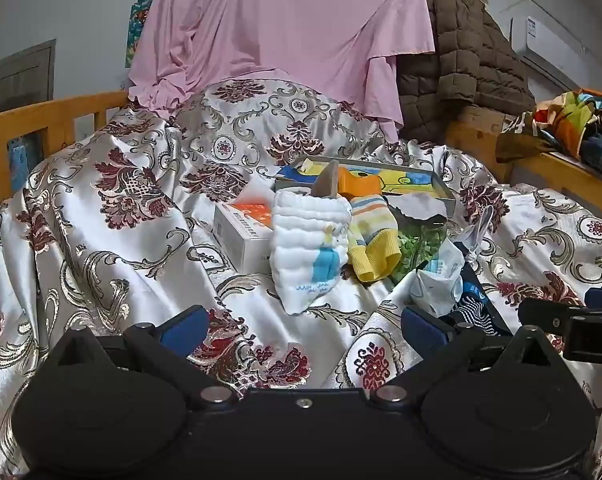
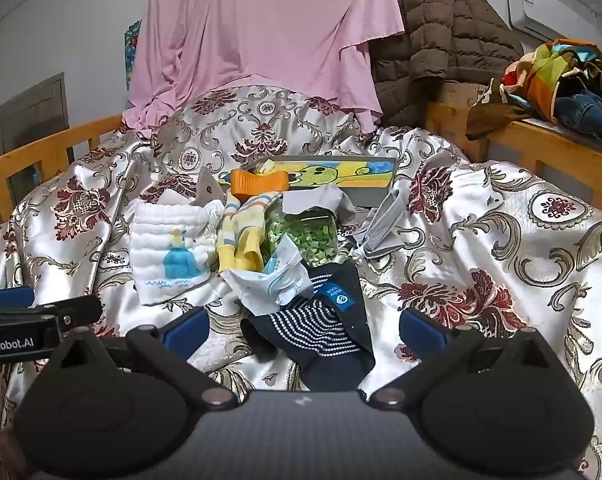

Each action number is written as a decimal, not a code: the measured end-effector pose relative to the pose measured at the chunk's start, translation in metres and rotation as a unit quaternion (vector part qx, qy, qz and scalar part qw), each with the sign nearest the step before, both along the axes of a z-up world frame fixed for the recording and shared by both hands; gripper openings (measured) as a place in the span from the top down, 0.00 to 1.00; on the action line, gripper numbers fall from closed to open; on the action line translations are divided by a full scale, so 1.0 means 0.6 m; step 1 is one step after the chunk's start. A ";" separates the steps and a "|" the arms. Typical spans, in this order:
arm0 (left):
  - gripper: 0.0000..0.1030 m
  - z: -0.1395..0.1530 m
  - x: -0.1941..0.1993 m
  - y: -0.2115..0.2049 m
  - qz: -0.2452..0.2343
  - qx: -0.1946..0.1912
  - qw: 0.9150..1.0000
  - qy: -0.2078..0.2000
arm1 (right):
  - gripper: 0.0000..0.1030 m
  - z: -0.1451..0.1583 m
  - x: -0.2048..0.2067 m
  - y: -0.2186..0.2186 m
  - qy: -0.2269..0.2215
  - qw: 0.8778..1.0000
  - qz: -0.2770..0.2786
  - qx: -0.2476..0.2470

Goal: Organize soft objects

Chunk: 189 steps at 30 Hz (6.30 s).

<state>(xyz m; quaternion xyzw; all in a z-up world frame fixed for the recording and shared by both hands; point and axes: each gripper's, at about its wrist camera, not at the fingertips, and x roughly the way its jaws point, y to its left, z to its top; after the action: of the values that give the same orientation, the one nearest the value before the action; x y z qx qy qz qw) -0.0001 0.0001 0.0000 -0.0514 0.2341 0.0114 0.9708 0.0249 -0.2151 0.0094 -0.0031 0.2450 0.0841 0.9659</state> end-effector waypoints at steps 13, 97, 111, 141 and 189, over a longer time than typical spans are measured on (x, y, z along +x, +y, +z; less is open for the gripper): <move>0.01 0.000 0.000 0.000 0.001 -0.002 1.000 0.002 | 0.00 -0.002 0.001 -0.001 0.003 1.000 0.001 0.002; 0.01 0.001 0.003 0.001 -0.002 0.003 1.000 0.007 | 0.00 -0.004 0.008 -0.002 0.014 1.000 -0.002 0.003; 0.01 0.031 0.086 0.006 -0.084 0.008 0.995 0.061 | 0.00 0.000 0.074 -0.020 0.034 0.997 0.057 -0.040; 0.01 -0.027 0.323 -0.120 -0.264 -0.030 0.945 0.190 | 0.01 -0.115 0.224 -0.036 0.099 0.975 0.189 -0.066; 0.57 -0.031 0.275 -0.057 -0.185 -0.177 0.951 0.172 | 0.88 -0.084 0.186 -0.042 0.049 0.981 0.167 -0.082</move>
<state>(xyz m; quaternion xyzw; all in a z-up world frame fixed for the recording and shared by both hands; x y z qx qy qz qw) 0.1647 -0.0339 -0.0188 -0.1755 0.4014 -0.2011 0.8761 0.1363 -0.2401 -0.0409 -0.1190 0.2942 0.2244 0.9214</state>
